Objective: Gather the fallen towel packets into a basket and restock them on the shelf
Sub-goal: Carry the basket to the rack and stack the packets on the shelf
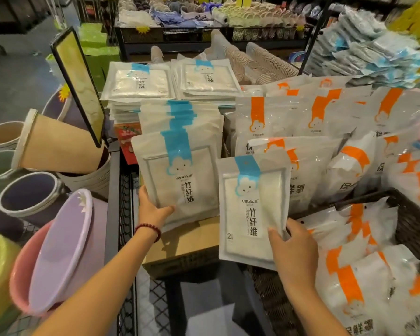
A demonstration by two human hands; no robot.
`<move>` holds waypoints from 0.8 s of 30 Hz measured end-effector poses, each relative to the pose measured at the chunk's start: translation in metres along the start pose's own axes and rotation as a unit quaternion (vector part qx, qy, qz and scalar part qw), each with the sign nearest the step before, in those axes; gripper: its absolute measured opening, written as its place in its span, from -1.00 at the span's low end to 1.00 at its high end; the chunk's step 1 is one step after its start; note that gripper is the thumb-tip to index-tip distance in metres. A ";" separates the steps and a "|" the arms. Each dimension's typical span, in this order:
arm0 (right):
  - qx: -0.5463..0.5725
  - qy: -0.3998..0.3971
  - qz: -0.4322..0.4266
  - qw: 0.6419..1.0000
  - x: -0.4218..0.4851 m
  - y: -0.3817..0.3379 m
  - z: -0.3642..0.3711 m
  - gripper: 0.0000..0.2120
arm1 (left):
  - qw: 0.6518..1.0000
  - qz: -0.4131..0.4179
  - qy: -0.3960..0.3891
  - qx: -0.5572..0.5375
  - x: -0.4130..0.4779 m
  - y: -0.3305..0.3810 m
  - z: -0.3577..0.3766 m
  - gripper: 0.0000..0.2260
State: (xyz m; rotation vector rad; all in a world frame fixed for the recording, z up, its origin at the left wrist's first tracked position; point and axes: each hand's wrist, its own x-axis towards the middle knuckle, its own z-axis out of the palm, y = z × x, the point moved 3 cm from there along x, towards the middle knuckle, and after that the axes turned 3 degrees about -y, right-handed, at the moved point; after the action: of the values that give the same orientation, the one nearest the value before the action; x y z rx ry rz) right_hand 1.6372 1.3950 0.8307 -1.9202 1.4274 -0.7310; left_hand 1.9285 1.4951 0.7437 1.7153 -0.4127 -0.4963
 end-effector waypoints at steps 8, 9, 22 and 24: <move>-0.003 0.024 -0.013 1.000 0.002 0.001 -0.007 -0.95 | 0.990 0.092 0.015 0.108 0.025 0.019 0.005 -0.48; -0.004 0.026 -0.013 1.000 0.002 0.002 -0.007 -0.95 | 0.988 0.092 0.022 0.123 0.026 0.019 0.006 -0.49; 0.109 0.061 -0.044 0.991 -0.015 -0.007 -0.010 -0.83 | 0.970 0.041 0.061 0.230 0.001 0.013 -0.039 -0.20; 0.153 0.040 -0.060 0.986 -0.013 -0.016 0.003 -0.81 | 0.958 0.040 0.108 0.261 -0.012 0.005 -0.066 -0.24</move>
State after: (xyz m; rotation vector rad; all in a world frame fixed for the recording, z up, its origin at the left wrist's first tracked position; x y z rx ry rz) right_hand 1.6466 1.4113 0.8401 -1.7628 1.1735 -1.0295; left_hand 1.9539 1.5548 0.7604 2.2256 -0.4804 -0.1384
